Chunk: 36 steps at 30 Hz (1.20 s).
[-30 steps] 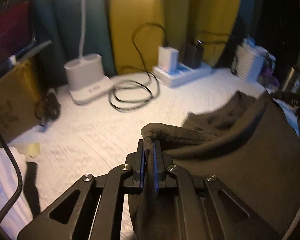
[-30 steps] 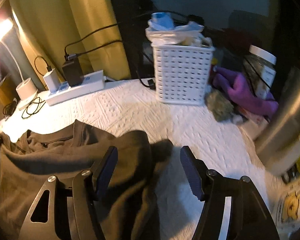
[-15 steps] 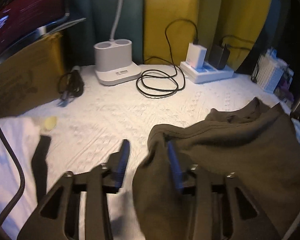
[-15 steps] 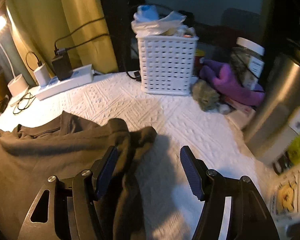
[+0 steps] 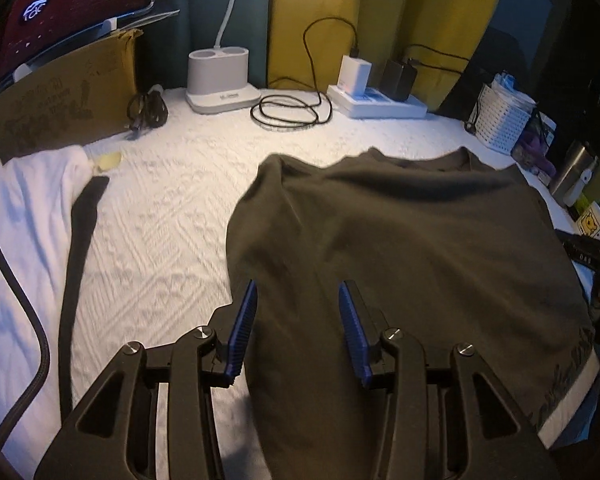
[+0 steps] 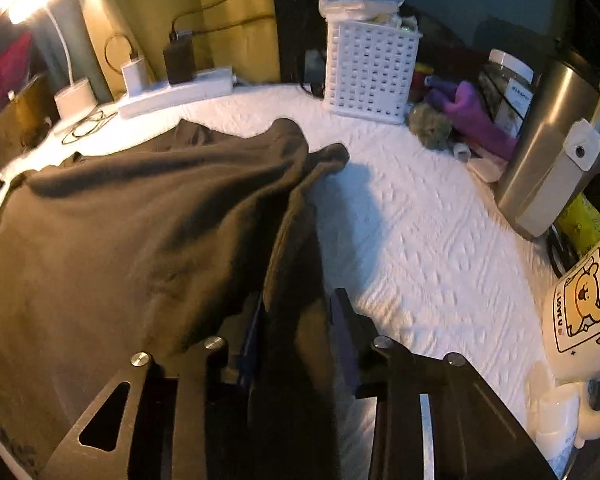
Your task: Fold small clothes
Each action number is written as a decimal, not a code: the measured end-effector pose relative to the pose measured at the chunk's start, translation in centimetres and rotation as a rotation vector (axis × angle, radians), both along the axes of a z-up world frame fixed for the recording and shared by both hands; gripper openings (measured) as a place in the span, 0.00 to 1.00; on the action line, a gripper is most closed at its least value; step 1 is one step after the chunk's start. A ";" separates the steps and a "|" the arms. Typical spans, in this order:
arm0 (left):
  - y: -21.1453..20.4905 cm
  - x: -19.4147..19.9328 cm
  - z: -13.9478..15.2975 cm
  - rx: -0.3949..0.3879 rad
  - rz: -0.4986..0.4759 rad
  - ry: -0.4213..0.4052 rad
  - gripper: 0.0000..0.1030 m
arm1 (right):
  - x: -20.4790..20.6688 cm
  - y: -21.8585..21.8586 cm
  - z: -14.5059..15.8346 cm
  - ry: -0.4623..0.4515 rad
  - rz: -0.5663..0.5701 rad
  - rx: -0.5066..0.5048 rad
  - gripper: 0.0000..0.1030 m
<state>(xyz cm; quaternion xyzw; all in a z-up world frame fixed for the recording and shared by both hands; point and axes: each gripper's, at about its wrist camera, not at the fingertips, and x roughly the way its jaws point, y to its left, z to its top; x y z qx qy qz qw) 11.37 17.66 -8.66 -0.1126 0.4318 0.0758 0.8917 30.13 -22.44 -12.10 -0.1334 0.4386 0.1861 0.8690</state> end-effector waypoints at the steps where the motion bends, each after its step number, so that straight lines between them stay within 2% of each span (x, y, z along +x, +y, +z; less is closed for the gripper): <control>1: -0.2 -0.2 -0.1 0.000 0.005 0.009 0.41 | 0.1 -0.3 0.0 -0.021 -0.010 -0.031 0.25; 7: -1.0 -1.0 0.0 0.022 0.019 0.041 0.41 | 1.1 -3.4 0.1 -0.075 -0.066 -0.094 0.24; 10: -1.9 -1.5 0.2 0.035 0.006 0.050 0.42 | 0.9 -5.0 0.4 -0.071 -0.081 -0.064 0.24; 11: -2.1 -1.8 0.2 0.036 0.001 0.053 0.43 | 0.6 -5.4 0.5 -0.074 -0.086 -0.057 0.24; 12: -2.4 -2.0 0.2 0.039 -0.004 0.056 0.49 | 0.4 -5.8 0.6 -0.076 -0.093 -0.053 0.24; 13: -2.7 -2.3 0.2 0.039 -0.010 0.057 0.58 | 0.0 -6.4 0.7 -0.080 -0.103 -0.044 0.24; 14: -3.0 -2.5 0.3 0.038 -0.014 0.055 0.60 | -0.4 -6.7 0.8 -0.081 -0.110 -0.038 0.24; 22: -4.7 -4.6 0.4 0.039 -0.040 0.060 0.61 | -5.9 -9.0 2.3 -0.081 -0.112 0.013 0.25; 24: -5.0 -5.3 0.3 0.033 -0.044 0.056 0.61 | -7.2 -9.3 2.7 -0.083 -0.116 0.032 0.31; 26: -5.3 -6.0 0.0 0.029 -0.049 0.055 0.61 | -8.4 -9.7 2.9 -0.080 -0.122 0.062 0.53; 27: -5.5 -6.4 -0.1 0.027 -0.051 0.054 0.61 | -9.2 -9.9 3.0 -0.079 -0.123 0.079 0.56; 36: -5.2 -9.9 -0.9 -0.012 -0.049 0.039 0.64 | -13.1 -11.0 1.3 -0.023 -0.145 0.163 0.55</control>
